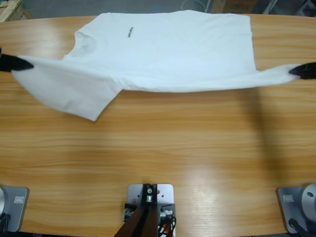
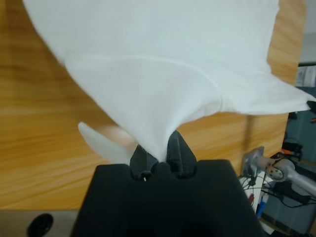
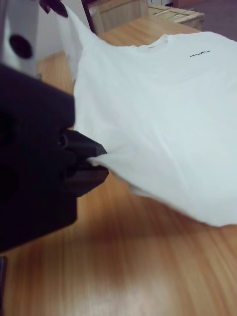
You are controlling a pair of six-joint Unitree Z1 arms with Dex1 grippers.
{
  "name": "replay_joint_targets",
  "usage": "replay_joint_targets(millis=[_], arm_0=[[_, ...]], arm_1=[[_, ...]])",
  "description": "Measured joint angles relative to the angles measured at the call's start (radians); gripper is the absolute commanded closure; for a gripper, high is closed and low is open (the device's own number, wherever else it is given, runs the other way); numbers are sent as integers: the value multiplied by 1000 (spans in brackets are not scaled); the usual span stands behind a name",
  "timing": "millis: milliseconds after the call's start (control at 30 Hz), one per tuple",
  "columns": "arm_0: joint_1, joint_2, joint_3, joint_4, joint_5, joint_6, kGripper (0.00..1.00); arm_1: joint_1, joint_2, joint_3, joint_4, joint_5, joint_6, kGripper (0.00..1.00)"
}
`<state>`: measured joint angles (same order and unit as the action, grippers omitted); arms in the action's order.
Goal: Fold clothes
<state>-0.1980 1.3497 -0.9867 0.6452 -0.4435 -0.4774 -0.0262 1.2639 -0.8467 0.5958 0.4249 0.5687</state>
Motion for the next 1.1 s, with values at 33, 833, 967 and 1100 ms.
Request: replay_joint_targets(millis=[33, 833, 967, 1100], arm_0=[[0, -22, 14, 0, 0, -2, 1000], [-97, -305, 90, 119, 80, -116, 1000], [-103, -321, 101, 126, 87, -123, 1000], [-106, -322, 134, 124, 97, -125, 1000]], arm_1=[[0, -17, 8, 8, 0, 0, 1000], [0, -270, 52, 207, 1, 1, 1000], [0, -294, 71, 211, 5, 6, 1000], [0, -307, 81, 208, 5, 8, 1000]])
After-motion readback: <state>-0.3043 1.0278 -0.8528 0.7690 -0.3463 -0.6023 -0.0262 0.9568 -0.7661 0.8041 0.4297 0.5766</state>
